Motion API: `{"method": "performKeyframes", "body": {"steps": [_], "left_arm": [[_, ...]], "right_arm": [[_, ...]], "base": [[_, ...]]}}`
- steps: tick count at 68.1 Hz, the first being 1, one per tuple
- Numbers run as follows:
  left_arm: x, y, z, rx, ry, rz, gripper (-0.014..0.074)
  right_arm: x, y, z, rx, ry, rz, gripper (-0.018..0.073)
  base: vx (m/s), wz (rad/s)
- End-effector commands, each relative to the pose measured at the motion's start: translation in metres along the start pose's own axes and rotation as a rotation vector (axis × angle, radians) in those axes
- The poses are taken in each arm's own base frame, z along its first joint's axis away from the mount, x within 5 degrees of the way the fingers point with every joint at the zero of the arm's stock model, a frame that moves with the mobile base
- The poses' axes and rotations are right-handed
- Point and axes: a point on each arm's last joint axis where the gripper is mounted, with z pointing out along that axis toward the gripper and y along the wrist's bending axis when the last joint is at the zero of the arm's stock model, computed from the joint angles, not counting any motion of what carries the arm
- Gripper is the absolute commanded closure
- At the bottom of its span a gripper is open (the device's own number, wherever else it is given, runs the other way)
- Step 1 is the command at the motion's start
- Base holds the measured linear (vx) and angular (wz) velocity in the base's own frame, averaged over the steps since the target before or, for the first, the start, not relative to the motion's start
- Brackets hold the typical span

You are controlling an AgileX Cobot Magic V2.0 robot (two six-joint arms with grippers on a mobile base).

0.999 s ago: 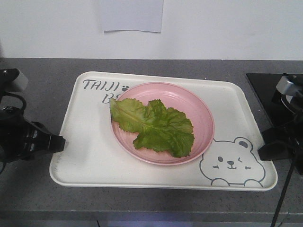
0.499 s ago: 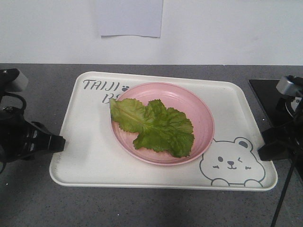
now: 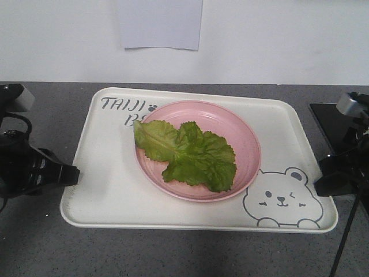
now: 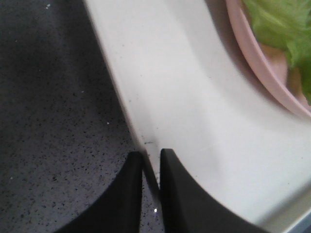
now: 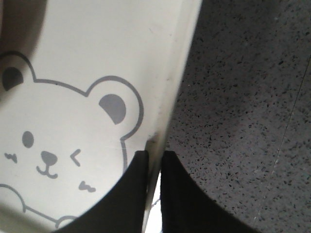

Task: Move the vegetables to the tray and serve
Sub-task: 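Hold the tray while the base drives up to the stove counter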

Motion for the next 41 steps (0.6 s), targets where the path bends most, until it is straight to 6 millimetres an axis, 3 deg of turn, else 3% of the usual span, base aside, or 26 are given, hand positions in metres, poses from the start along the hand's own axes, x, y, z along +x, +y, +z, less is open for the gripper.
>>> {"method": "performKeyframes", "body": {"steps": [1, 41], "left_arm": [[-0.0085, -0.0158, -0.0121, 0.093, -0.087, -0.009, 0.0602], [-0.0085, -0.0158, -0.0121, 0.093, -0.087, -0.009, 0.0602]], "right_arm": [[-0.0022, 0.0245, -0.0141, -0.142, -0.054, -0.039, 0.0562], [-0.0022, 0.0245, -0.0141, -0.142, -0.054, -0.039, 0.0562]], "base": [[0.04, 0.01], [0.02, 0.01]]}}
